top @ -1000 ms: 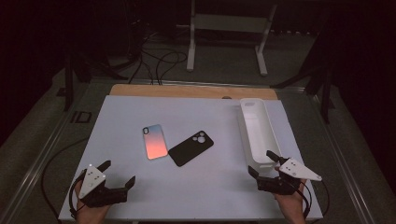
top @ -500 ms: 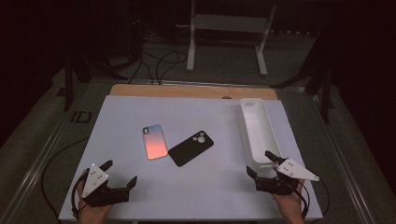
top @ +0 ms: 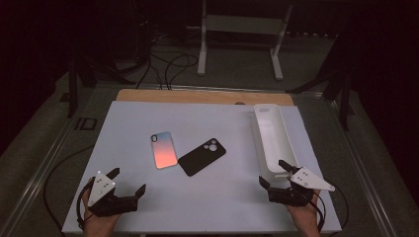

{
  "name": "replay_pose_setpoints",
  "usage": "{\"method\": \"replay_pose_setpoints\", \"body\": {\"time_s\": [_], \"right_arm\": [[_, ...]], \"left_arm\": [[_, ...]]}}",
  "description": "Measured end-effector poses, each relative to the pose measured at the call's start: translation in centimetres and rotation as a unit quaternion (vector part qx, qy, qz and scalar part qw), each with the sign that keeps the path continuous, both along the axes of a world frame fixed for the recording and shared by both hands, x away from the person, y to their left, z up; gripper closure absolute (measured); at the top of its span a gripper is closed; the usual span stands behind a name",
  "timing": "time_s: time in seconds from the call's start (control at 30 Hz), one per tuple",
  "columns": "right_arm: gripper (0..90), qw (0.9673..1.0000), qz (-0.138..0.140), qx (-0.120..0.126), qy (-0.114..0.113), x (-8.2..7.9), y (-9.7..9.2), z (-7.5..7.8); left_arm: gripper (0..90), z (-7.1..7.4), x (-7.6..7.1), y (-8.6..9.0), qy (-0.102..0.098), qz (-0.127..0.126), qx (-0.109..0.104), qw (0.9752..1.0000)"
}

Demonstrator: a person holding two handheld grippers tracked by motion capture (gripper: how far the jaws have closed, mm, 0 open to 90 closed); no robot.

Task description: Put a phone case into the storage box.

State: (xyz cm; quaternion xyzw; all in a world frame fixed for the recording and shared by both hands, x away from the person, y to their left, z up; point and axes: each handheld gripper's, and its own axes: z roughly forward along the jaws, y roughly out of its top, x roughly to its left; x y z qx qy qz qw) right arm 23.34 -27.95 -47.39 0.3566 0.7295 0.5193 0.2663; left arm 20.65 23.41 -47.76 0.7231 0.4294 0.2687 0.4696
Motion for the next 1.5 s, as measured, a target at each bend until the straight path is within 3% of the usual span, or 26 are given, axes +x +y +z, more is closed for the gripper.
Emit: {"method": "replay_pose_setpoints", "body": {"time_s": [0.23, 0.47, 0.87, 1.13, 1.5], "right_arm": [[9.9, 1.0, -0.002, 0.0, 0.001, 0.3, 0.1, -0.2], [10.0, 1.0, -0.001, 0.003, 0.003, 0.5, 0.1, -0.3], [10.0, 1.0, 0.001, 0.005, 0.002, 0.5, 0.2, -0.4], [10.0, 0.9999, -0.001, 0.011, 0.002, 0.5, 0.1, -0.4], [10.0, 0.9999, 0.0, 0.012, 0.002, 0.6, 0.1, -0.4]], "left_arm": [[0.4, 1.0, 1.6, -1.0, 0.001, 0.002, 0.003, 1.0], [0.7, 1.3, 3.9, -2.4, 0.015, -0.004, 0.005, 0.9999], [0.6, 2.5, 7.4, -4.4, -0.002, -0.015, 0.006, 0.9999], [0.6, 2.4, 9.4, -5.8, 0.004, -0.031, 0.013, 0.9994], [6.3, 1.2, 12.3, -8.1, 0.045, -0.027, 0.005, 0.9986]]}}
